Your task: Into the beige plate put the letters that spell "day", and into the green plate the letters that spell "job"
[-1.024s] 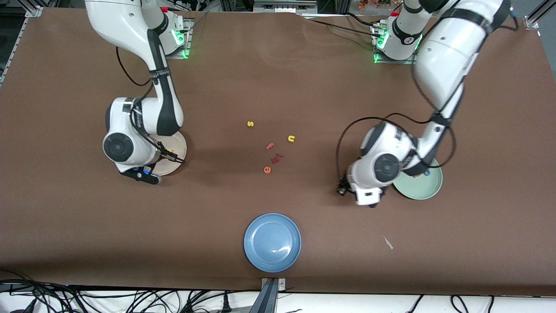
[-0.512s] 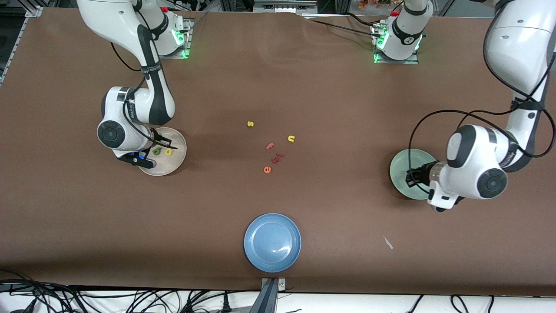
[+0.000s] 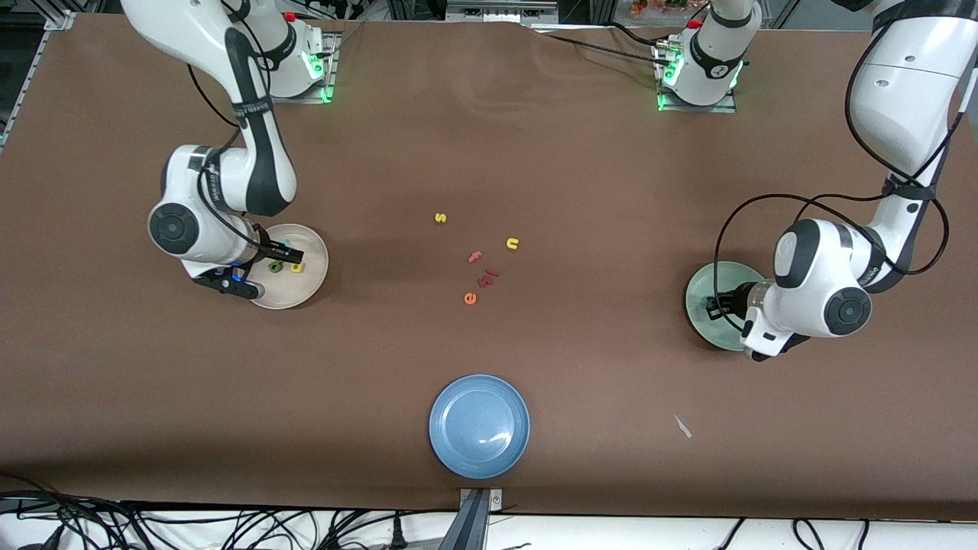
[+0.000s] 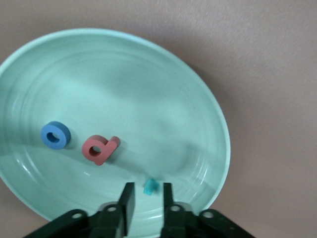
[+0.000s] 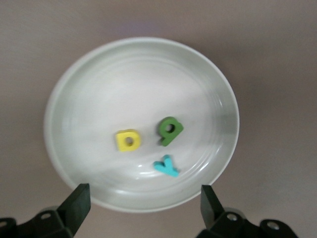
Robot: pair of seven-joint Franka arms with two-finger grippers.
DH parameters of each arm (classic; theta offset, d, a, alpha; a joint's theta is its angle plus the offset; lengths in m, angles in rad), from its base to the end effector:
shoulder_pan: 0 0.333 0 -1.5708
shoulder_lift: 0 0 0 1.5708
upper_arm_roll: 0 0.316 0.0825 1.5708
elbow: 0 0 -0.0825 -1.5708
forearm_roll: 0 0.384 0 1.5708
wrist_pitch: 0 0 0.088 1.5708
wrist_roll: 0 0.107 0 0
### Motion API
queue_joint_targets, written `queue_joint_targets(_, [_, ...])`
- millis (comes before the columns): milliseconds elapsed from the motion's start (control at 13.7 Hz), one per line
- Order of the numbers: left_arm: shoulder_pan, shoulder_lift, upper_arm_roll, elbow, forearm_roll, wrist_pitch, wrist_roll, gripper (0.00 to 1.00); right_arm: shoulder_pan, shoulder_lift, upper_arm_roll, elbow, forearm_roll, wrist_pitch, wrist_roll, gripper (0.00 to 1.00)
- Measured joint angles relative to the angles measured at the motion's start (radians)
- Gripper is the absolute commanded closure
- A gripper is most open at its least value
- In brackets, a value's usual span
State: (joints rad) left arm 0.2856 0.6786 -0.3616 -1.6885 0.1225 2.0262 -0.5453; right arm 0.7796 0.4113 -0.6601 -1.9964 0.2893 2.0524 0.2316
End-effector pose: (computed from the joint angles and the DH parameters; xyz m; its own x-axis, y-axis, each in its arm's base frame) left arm 0.6422 -0.0229 0.2029 0.8568 0.4086 -0.3146 0.4201 -0.9069 -0.0337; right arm 0.5661 0.0930 0.2737 0.9343 -0.2715 -0.2308 -0.2575 -0.9621 0.0894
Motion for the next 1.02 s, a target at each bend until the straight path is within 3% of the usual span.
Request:
queue_joint_targets(293, [0.003,-0.079,-0.004,0.065,0.001,-0.007,0.029,0.01,0.002,-0.054,-0.049,0.22,-0.007,-0.231,-0.029,0.01])
queue_joint_targets(659, [-0.008,-0.202,-0.016,0.286,0.001,-0.363,0.181,0.0,0.001,-0.065,-0.129,0.516,-0.019,-0.554,-0.107,0.0])
queue_joint_targets(805, [-0.011,-0.207,-0.018,0.381,0.001,-0.448,0.247,0.0,0.002,-0.069,-0.131,0.58,-0.024,-0.646,-0.108,0.0])
queue_joint_targets(1024, [-0.015,-0.206,-0.018,0.418,0.012,-0.475,0.294,0.0,-0.027,-0.069,-0.119,0.613,-0.019,-0.642,-0.11,0.0])
